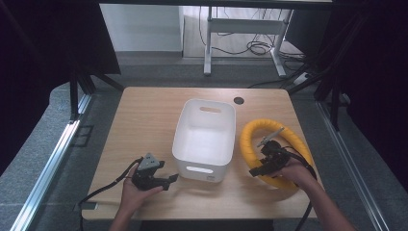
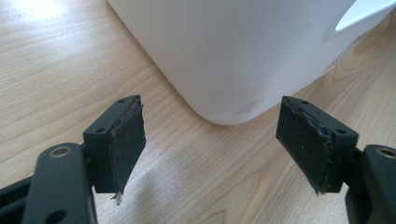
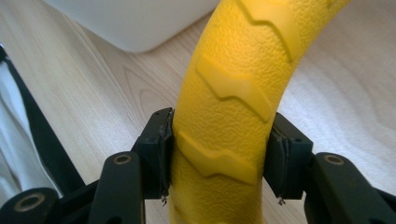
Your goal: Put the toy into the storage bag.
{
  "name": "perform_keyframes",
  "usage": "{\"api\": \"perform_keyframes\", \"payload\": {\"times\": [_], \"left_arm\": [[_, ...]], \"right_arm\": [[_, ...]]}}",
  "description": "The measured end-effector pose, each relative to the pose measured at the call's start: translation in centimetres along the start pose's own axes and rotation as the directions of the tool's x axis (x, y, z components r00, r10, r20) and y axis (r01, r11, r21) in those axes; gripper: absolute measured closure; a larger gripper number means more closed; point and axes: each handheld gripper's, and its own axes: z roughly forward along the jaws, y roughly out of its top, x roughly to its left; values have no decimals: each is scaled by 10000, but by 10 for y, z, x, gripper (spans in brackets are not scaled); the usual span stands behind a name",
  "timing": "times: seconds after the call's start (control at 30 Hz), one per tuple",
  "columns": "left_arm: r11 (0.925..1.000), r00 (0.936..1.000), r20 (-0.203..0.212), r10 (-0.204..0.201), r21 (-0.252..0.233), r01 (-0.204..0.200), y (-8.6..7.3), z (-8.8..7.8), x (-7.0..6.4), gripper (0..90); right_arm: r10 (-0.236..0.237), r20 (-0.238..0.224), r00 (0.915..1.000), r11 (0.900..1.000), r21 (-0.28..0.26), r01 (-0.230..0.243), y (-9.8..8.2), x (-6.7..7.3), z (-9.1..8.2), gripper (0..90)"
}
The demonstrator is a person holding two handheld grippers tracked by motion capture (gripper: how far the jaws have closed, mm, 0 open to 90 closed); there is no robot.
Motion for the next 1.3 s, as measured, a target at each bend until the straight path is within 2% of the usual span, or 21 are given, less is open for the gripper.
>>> {"api": "perform_keyframes", "payload": {"times": [0.3,0.5,0.67,0.8,1.3], "left_arm": [[10000,10000,-13,8,-2,-8,0,0,0,238],[10000,10000,-33,19,-18,-19,0,-1,0,238],[10000,10000,-40,15,-27,-15,0,-1,0,238],[10000,10000,-56,24,-11,-24,0,-1,0,238],[10000,10000,-58,16,-48,-16,0,-1,0,238]], "right_arm": [[155,-413,9990,9967,-786,-187,-1,-10,-18,495],[306,-581,9978,9887,-1451,-387,-3,-17,-31,496],[337,-578,9978,9829,-1790,-436,-5,-20,-40,496],[428,-785,9960,9760,-2099,-585,-7,-25,-47,496],[523,-744,9959,9634,-2587,-699,-9,-34,-58,497]]}}
